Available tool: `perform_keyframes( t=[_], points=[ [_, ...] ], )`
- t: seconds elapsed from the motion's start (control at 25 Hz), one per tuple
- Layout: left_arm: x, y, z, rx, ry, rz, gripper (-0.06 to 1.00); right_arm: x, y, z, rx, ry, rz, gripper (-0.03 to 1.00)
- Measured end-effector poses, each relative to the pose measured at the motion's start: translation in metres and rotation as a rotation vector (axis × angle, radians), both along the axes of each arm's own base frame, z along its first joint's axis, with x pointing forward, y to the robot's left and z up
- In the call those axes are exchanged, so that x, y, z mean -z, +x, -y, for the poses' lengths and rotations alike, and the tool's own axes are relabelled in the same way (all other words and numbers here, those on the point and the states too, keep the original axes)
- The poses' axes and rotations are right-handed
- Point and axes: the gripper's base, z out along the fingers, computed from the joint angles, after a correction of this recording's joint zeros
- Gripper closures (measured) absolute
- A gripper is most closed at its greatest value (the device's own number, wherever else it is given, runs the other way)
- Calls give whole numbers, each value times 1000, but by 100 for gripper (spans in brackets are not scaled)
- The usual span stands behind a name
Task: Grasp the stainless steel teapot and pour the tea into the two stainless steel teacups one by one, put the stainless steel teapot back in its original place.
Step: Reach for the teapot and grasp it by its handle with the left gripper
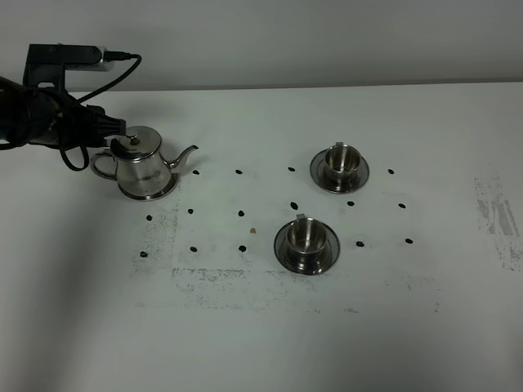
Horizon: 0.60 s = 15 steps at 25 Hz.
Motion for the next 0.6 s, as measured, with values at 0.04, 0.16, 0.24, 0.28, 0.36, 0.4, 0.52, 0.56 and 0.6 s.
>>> perform_keyframes(
  t=[0.04, 0.16, 0.24, 0.28, 0.36, 0.4, 0.52, 0.56, 0.6],
  points=[
    [1, 0, 0, 0, 0, -1, 41, 0, 0, 0, 0, 0, 0, 58],
    [2, 0, 0, -1, 0, -5, 41, 0, 0, 0, 0, 0, 0, 58],
    [2, 0, 0, -2, 0, -7, 41, 0, 0, 0, 0, 0, 0, 58],
    [2, 0, 0, -3, 1, -10, 41, 0, 0, 0, 0, 0, 0, 58],
    [3, -1, -1, -6, 5, -20, 41, 0, 0, 0, 0, 0, 0, 58],
    [3, -1, -1, -8, 7, -25, 41, 0, 0, 0, 0, 0, 0, 58],
    [5, -3, -2, -18, 16, -53, 41, 0, 0, 0, 0, 0, 0, 58],
    [5, -4, -3, -21, 20, -62, 41, 0, 0, 0, 0, 0, 0, 58],
    [6, -5, -3, -25, 23, -72, 41, 0, 0, 0, 0, 0, 0, 58]
  ],
)
